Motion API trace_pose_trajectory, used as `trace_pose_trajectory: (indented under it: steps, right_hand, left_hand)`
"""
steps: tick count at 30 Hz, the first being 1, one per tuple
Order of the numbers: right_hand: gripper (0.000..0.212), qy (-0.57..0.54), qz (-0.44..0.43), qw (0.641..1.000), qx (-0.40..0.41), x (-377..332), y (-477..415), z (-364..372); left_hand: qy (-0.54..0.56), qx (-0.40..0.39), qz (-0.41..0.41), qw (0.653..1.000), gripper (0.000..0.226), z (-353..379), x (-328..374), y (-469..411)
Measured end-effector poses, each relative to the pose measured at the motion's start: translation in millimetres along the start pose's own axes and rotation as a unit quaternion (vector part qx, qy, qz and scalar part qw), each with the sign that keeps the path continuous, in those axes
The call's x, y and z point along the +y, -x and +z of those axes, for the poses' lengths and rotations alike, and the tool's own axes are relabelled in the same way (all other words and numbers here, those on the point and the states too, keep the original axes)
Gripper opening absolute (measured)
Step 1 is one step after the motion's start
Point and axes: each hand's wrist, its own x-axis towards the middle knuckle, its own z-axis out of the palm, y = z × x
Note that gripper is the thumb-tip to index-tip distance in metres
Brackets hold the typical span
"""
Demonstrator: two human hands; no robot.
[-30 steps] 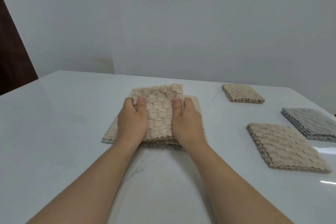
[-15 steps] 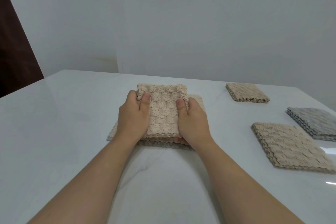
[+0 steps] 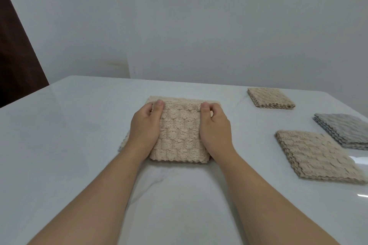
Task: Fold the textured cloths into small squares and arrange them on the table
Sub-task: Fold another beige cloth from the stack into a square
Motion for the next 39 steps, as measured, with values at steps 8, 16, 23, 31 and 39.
trace_pose_trajectory:
  steps: [8, 16, 23, 31, 39]
  right_hand:
    - [0.035, 0.0, 0.046, 0.998, 0.032, 8, -5, 4]
    - [0.018, -0.082, 0.112, 0.99, 0.006, 5, -5, 2]
    - [0.013, 0.008, -0.003, 0.999, -0.033, -1, 9, 10]
    - [0.02, 0.043, -0.01, 0.999, -0.024, 0, 6, 13]
    - [0.028, 0.101, 0.012, 0.994, -0.048, -24, -6, 24]
  left_hand:
    - [-0.073, 0.025, -0.001, 0.997, 0.048, 8, -8, 1]
    - [-0.052, -0.017, -0.022, 0.998, 0.023, 10, -9, -1]
    - [-0.086, 0.028, 0.014, 0.996, 0.025, 7, -12, -4]
    - [-0.043, 0.007, 0.019, 0.999, 0.018, 7, 0, -3]
    - [-0.051, -0.094, -0.01, 0.994, 0.032, -20, 14, -31]
